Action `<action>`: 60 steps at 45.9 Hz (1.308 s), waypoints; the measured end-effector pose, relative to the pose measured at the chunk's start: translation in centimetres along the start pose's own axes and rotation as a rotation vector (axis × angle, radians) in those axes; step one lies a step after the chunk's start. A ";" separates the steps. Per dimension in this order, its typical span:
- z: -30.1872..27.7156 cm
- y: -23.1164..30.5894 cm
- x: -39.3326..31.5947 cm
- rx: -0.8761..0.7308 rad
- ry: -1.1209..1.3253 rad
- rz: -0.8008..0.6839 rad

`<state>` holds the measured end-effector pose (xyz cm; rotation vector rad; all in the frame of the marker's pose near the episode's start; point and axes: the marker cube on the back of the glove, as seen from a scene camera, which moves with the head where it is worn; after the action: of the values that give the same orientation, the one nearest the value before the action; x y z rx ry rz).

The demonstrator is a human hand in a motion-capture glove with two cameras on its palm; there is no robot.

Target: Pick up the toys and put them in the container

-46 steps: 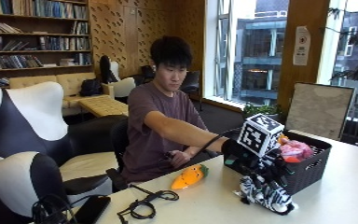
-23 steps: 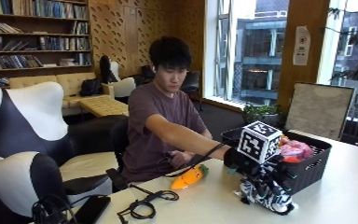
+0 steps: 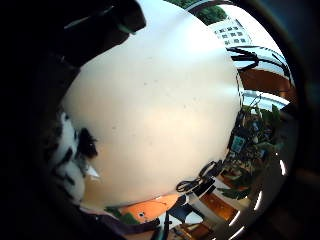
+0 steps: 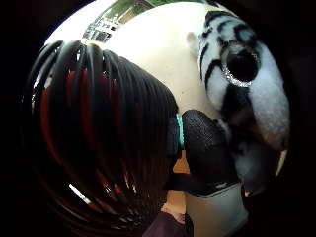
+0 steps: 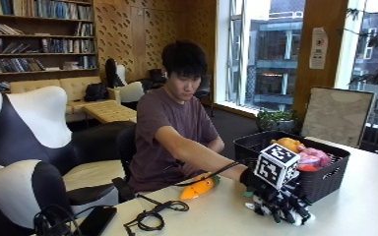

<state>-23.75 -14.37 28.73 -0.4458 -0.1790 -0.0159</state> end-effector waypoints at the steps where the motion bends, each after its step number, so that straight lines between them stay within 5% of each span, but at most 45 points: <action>1: 0.1 0.0 -0.1 0.007 -0.006 -0.001; 27: 0.3 -2.1 0.8 0.178 -0.124 0.024; 36: -1.6 -2.0 2.1 0.104 -0.237 0.038; 49: -14.7 3.1 2.2 0.220 -0.202 -0.005; 60: -24.8 10.4 -4.5 0.364 -0.125 -0.151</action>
<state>-23.43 -15.79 1.51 -0.0696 -0.3316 -0.1020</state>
